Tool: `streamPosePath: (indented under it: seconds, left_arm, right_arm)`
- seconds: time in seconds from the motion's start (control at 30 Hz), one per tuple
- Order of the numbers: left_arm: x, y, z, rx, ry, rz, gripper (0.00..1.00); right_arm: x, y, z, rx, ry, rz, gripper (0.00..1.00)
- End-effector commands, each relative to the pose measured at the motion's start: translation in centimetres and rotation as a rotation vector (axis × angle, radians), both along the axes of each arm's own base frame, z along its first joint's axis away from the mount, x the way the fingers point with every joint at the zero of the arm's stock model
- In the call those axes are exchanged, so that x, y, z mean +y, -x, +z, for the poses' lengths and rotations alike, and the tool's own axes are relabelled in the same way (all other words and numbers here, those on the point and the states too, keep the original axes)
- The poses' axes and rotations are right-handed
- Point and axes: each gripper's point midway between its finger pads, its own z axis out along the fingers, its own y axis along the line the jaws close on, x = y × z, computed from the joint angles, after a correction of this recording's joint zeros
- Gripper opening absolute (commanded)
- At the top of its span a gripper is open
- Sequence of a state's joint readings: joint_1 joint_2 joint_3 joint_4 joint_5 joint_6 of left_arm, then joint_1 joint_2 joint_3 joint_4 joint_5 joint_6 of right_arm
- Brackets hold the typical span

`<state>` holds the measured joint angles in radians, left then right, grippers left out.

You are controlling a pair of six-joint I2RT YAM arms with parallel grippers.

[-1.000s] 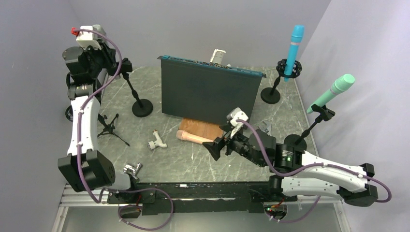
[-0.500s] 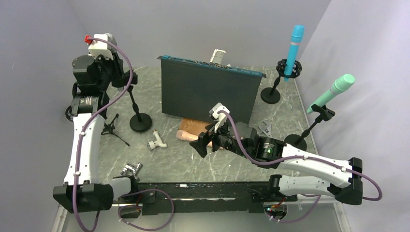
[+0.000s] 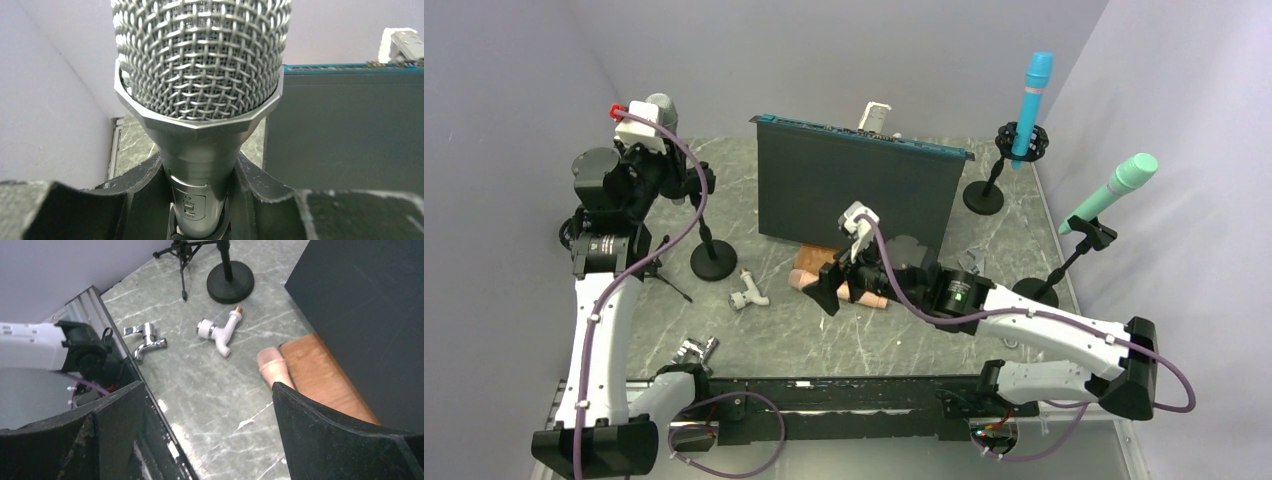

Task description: Remove the microphone from the stand

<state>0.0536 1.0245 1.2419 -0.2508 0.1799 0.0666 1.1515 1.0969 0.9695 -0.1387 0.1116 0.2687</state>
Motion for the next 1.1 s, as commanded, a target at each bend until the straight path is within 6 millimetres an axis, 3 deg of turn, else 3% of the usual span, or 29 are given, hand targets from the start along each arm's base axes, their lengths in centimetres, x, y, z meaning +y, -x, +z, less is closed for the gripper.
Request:
streamPosePath:
  seconds: [0.0,0.23,0.43,0.77,1.07]
  left_arm:
    - [-2.2,1.4,1.9,-0.092,-0.052,-0.132,0.0]
    - [-3.0,2.5,2.1,-0.087,-0.026,-0.172,0.0]
    - [-3.7,2.5,1.4,-0.059,-0.02,-0.216,0.0]
    - [-3.6,3.5,0.4,-0.084,-0.089,-0.23,0.0]
    - [-3.6,3.8,-0.3,-0.094,-0.11,-0.242,0.0]
  right_arm:
    - [1.9,-2.0,4.7,-0.082,-0.106,0.081,1.0]
    - [4.6,-3.8,6.3,-0.179,-0.091,0.182,1.0]
    - [7.7,-4.0,7.6,-0.422,-0.173,0.376,1.0]
    - [12.1,-9.7,9.3,-0.65,-0.242,0.512,1.0]
    - [15.5,-12.6,8.1,-0.714,-0.251,0.541,1.0]
